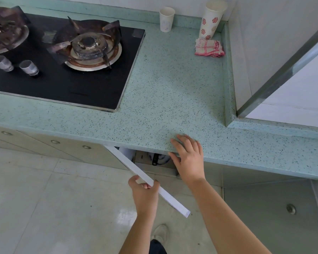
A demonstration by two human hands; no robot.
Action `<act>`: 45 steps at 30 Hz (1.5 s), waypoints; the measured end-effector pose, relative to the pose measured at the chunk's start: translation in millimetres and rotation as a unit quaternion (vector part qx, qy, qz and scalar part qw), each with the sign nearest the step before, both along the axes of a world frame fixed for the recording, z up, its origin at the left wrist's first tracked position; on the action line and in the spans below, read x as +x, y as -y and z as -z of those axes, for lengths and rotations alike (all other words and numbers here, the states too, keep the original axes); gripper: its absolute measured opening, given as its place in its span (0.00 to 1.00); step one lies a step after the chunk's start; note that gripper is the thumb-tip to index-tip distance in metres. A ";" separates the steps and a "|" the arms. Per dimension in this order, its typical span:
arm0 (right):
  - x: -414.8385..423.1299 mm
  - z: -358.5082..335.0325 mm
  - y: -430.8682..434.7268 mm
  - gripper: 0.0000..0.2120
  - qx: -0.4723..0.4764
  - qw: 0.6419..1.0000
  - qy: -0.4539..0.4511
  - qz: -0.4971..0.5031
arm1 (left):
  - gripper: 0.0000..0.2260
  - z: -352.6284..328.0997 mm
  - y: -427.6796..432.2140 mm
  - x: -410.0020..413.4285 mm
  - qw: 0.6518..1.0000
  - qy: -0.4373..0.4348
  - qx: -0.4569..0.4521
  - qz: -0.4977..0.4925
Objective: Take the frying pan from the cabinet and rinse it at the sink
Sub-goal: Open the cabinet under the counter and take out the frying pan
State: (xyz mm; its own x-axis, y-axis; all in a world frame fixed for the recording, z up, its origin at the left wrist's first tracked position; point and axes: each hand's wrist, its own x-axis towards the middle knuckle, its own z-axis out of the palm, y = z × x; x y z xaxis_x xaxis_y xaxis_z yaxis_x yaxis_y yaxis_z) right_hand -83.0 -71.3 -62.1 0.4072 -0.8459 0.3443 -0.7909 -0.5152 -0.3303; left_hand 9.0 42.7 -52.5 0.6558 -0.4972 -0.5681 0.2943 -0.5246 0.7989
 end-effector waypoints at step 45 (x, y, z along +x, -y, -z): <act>87.6 -6.6 -42.3 0.18 0.038 0.996 -0.056 -0.051 | 0.16 16.8 -131.7 160.5 0.958 0.244 0.142 0.060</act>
